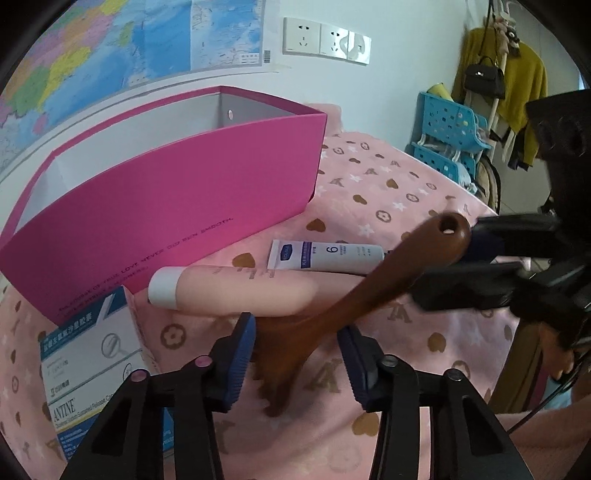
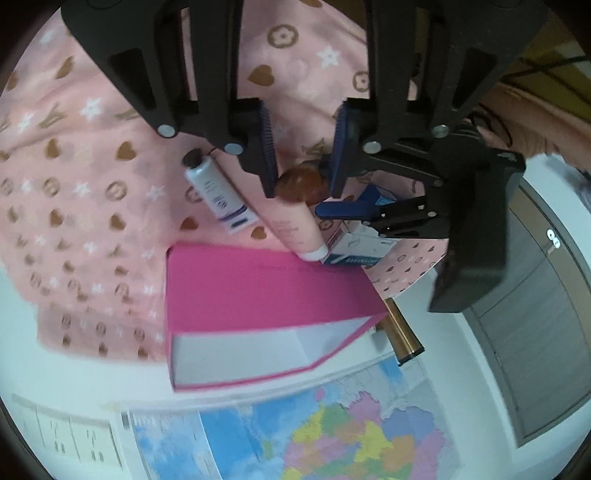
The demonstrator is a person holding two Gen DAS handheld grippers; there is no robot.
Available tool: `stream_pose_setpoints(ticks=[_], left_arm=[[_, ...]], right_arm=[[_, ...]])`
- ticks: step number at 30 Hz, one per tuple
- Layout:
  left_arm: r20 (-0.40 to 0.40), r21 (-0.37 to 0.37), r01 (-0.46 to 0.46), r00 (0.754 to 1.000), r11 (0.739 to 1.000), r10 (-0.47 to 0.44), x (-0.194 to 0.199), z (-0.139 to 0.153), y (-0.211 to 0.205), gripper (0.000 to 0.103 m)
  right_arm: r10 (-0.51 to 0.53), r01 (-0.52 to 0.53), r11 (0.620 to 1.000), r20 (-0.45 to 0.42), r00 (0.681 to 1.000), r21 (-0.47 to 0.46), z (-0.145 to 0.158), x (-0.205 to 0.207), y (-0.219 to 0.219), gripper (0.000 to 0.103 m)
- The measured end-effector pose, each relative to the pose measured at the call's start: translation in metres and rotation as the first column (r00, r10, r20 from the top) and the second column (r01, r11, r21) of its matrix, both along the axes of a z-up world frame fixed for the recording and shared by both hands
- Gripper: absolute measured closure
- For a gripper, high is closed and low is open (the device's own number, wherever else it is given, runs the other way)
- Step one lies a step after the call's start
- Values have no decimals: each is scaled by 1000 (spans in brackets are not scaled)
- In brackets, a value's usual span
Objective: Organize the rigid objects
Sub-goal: 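Lift and carry the wooden massager with the right gripper over the magenta box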
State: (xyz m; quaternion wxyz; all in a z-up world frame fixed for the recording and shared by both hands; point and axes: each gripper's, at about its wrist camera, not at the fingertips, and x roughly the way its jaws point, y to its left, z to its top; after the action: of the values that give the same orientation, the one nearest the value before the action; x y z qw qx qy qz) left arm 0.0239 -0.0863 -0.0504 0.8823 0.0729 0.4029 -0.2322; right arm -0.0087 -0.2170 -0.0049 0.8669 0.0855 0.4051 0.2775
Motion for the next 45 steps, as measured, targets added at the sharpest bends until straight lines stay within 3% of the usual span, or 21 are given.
stream_pose_setpoints(ticks=[7, 8, 14, 22, 30, 35, 45], left_arm=[[8, 9, 4, 1000, 1000, -4, -2, -1, -1, 58], [7, 5, 1, 1000, 1000, -1, -2, -1, -1, 58], [-1, -34, -32, 999, 999, 32, -3, 6, 6, 59], [132, -58, -67, 988, 996, 74, -12, 58, 20, 59], [212, -44, -68, 974, 997, 76, 27, 97, 27, 59], [250, 3, -115, 962, 993, 111, 58, 109, 26, 60], [185, 30, -109, 978, 994, 101, 110, 96, 17, 60]], right_arm=[[-36, 38, 996, -27, 999, 78, -5, 18, -2, 72], [-40, 42, 996, -27, 999, 82, -4, 20, -2, 78], [-17, 23, 981, -35, 999, 192, 7, 23, -6, 80], [25, -39, 962, 58, 998, 271, 50, 28, -3, 80], [20, -67, 953, 161, 987, 295, 91, 66, -3, 80], [-9, -46, 954, 181, 983, 296, 96, 99, -5, 80], [-57, 21, 959, 120, 991, 281, 78, 149, -18, 80]])
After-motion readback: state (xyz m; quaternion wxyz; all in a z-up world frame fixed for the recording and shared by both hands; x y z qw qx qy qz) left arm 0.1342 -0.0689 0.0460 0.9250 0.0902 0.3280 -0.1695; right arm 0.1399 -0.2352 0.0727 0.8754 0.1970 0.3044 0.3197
